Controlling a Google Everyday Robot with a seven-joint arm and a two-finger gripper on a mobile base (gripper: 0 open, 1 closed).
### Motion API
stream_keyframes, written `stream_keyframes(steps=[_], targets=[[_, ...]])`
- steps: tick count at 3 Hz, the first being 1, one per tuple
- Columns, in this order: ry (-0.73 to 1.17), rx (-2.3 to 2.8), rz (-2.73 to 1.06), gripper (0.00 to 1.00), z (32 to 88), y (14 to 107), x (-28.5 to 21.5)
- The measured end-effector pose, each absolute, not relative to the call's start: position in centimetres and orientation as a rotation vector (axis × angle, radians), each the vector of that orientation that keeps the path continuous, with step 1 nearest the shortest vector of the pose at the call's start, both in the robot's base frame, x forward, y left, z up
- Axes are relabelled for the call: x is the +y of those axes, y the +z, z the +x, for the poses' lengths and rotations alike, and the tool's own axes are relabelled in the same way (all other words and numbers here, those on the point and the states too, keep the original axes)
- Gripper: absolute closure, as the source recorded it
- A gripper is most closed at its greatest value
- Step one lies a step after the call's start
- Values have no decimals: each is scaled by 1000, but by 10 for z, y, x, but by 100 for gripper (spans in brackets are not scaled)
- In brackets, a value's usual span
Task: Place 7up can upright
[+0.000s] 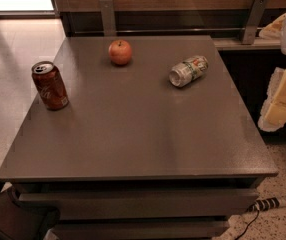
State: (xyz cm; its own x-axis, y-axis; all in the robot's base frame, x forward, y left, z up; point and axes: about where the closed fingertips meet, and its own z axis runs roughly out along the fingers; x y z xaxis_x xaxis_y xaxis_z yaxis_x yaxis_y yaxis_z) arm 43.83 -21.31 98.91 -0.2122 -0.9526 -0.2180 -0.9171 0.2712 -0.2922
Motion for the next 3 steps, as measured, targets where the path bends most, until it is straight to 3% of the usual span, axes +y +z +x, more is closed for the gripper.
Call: stream_keyframes(steps=[1, 3], targets=[[-141, 2197, -1701, 0, 438, 989, -213], [39, 2407, -1380, 0, 512, 989, -232]])
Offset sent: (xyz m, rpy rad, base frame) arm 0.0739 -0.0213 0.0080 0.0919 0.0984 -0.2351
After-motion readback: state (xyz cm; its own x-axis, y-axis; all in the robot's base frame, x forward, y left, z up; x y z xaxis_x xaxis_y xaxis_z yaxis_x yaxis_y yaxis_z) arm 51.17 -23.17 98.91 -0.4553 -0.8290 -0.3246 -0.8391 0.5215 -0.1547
